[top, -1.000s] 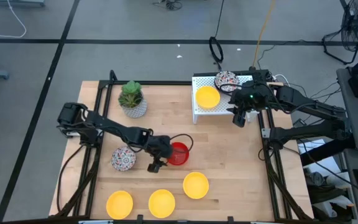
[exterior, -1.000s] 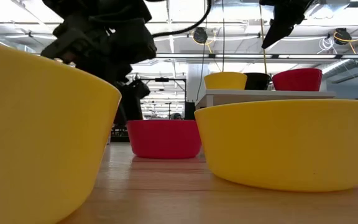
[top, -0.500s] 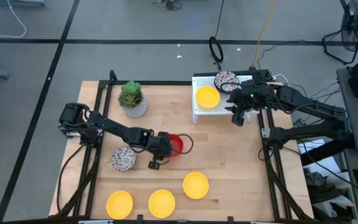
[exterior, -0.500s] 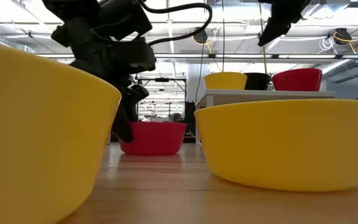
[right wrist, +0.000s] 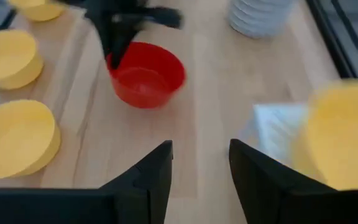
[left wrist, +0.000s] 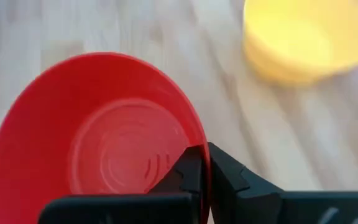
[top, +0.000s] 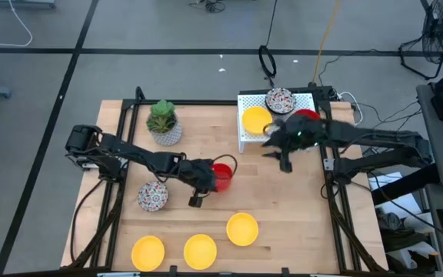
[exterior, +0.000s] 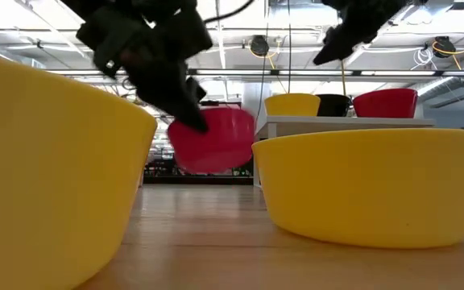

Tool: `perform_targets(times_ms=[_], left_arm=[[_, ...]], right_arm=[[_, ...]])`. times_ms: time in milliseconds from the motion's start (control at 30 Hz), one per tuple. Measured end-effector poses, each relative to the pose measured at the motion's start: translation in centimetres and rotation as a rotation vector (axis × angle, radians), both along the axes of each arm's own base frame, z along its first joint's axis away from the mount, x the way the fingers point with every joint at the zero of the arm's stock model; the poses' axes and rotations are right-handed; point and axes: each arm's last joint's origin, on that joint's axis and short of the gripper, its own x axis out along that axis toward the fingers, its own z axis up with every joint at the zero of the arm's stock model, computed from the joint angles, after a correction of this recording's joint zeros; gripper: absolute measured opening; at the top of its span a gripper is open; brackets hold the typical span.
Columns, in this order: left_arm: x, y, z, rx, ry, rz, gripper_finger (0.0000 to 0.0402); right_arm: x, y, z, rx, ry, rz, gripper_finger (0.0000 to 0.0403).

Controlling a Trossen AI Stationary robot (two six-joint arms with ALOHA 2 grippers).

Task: Pick & Place Mini bowls
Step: Stack the red bowl on top of the red bowl on the shelf

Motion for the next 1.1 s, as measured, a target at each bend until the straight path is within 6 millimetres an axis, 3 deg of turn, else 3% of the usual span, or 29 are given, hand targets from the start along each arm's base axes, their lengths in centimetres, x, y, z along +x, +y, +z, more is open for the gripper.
perform_targets(times_ms=[133, 400, 767, 933, 1100], left_arm=[[0.4, 0.1, 1.9, -0.045, -0.144, -0.025, 0.0022], [0.8, 0.0, 2.5, -0.118, -0.219, -0.098, 0.001], [0.7, -0.5, 2.6, -0.199, -0.205, -0.198, 0.0011], [0.5, -1.1, 2.5, -0.207, -0.199, -0.248, 0.0012], [0.7, -0.8, 2.7, -0.147, -0.241, -0.226, 0.0011]], right_arm=[[1.8, 1.5, -2.7, -0.05, -0.083, 0.119, 0.0167], [5.4, 4.1, -6.0, -0.037, -0.032, 0.308, 0.0191], [9.7, 4.8, -6.2, -0.006, -0.03, 0.47, 0.019], [10.4, 4.9, -6.4, 0.004, -0.031, 0.491, 0.0186], [10.8, 5.5, -6.7, 0.109, -0.073, 0.618, 0.018]])
